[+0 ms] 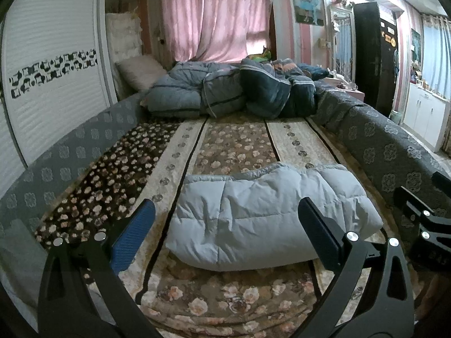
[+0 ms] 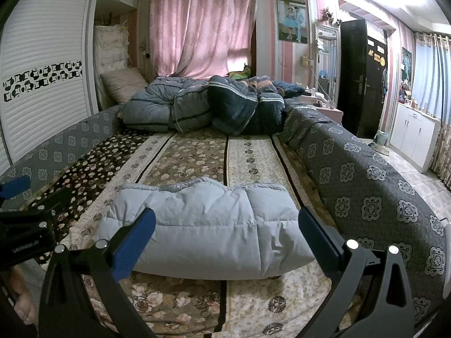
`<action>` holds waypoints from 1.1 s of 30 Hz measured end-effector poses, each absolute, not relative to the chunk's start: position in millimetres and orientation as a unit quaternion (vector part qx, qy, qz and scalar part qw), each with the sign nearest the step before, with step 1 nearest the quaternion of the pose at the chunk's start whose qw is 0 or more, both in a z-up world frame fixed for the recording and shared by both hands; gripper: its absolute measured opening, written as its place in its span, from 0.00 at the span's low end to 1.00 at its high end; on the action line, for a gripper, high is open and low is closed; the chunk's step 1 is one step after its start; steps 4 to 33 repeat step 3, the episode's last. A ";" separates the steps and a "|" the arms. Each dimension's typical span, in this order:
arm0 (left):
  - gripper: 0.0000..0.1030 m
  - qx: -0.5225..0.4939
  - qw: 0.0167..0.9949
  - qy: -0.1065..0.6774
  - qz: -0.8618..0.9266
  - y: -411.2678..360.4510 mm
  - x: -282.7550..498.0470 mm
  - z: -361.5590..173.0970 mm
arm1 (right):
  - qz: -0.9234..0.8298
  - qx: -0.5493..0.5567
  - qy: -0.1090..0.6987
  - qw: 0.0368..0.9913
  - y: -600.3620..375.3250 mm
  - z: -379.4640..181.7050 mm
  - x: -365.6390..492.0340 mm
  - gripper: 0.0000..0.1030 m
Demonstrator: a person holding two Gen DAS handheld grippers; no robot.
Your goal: Fold large clothes
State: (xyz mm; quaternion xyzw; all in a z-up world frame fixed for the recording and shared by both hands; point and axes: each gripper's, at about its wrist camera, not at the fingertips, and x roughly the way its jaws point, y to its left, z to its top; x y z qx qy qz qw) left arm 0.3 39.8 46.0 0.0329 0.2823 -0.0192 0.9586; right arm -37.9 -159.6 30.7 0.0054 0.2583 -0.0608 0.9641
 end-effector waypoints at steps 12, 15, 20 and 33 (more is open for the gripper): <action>0.97 0.035 0.959 0.282 -0.017 40.8 1.7 46.0 | -0.062 0.004 0.259 0.964 -160.9 29.8 -38.8 0.98; 0.97 0.035 0.959 0.282 -0.017 40.8 1.7 46.0 | -0.062 0.004 0.259 0.964 -160.9 29.8 -38.8 0.98; 0.97 0.035 0.959 0.282 -0.017 40.8 1.7 46.0 | -0.062 0.004 0.259 0.964 -160.9 29.8 -38.8 0.98; 0.97 0.035 0.959 0.282 -0.017 40.8 1.7 46.0 | -0.062 0.004 0.259 0.964 -160.9 29.8 -38.8 0.98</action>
